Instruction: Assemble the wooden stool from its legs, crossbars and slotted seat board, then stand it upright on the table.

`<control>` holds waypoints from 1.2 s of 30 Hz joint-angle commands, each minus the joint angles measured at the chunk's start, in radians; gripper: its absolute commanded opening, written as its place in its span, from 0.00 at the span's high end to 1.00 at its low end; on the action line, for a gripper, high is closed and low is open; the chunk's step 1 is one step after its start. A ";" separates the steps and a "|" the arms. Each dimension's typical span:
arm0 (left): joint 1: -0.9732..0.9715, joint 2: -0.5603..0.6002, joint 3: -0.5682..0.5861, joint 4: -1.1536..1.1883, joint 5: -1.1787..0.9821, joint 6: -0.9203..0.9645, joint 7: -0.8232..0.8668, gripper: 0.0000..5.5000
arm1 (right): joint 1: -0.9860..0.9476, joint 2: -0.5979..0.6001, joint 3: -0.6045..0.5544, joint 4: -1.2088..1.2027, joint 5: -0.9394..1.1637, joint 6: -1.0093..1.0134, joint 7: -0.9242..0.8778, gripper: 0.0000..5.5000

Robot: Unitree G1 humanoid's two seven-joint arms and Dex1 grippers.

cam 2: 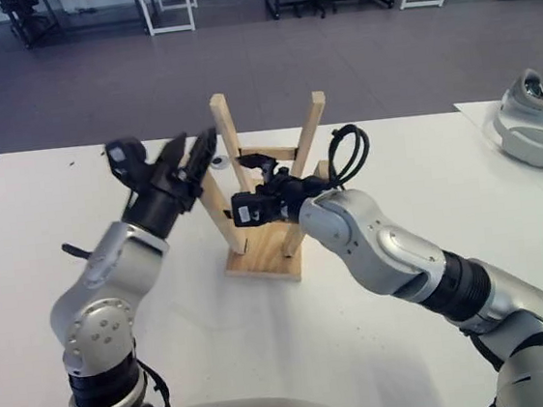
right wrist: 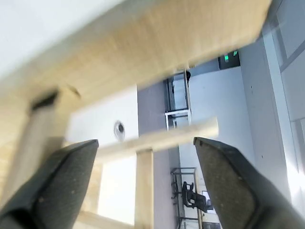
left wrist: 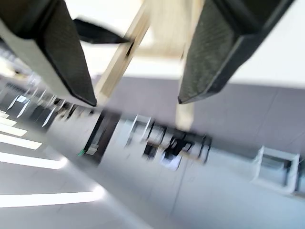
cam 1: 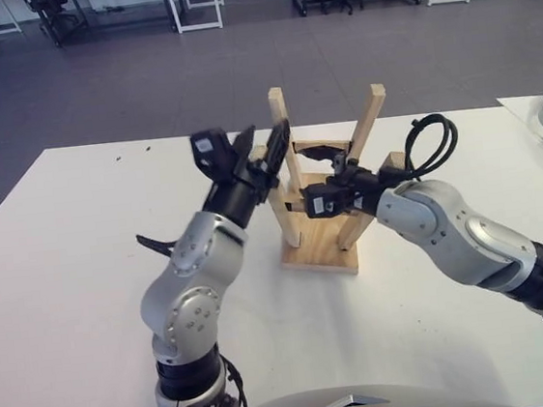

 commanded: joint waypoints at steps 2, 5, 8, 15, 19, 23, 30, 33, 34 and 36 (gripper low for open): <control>-0.383 0.233 0.151 0.138 -0.151 0.043 -0.176 0.27 | -0.066 0.145 -0.537 -0.027 0.334 -0.052 -0.046 0.32; -0.474 0.315 0.096 0.385 -0.104 0.035 -0.347 0.27 | -0.061 0.215 -0.782 0.063 0.640 0.064 0.017 0.32; -0.355 0.308 -0.034 0.523 -0.050 0.036 -0.461 0.27 | 0.146 0.294 -0.809 0.083 0.829 0.213 0.066 0.32; -0.242 0.246 -0.134 0.747 0.132 -0.173 -0.520 0.27 | 0.184 0.422 -0.807 0.114 0.880 0.242 -0.037 0.32; -0.418 0.283 0.061 0.627 -0.015 -0.174 -0.514 0.27 | 0.088 0.358 -0.920 0.228 0.880 0.201 -0.050 0.32; -0.417 0.456 0.248 0.646 -0.031 -0.179 -0.541 0.27 | 0.334 0.225 -0.674 0.263 0.683 0.048 0.179 0.32; 0.068 0.709 0.311 0.669 0.202 -0.330 -0.733 0.27 | 0.350 0.403 -0.505 -0.050 0.802 0.059 0.193 0.32; 0.306 0.824 0.256 0.604 0.324 -0.403 -0.855 0.27 | 0.185 0.276 -0.855 -0.069 0.923 0.126 0.088 0.32; 0.373 0.860 0.223 0.571 0.355 -0.410 -0.899 0.27 | 0.128 0.210 -0.956 -0.020 0.946 0.147 0.081 0.32; 0.489 0.955 0.103 0.500 0.453 -0.423 -0.984 0.27 | 0.129 0.083 -0.952 0.213 0.792 0.088 0.124 0.32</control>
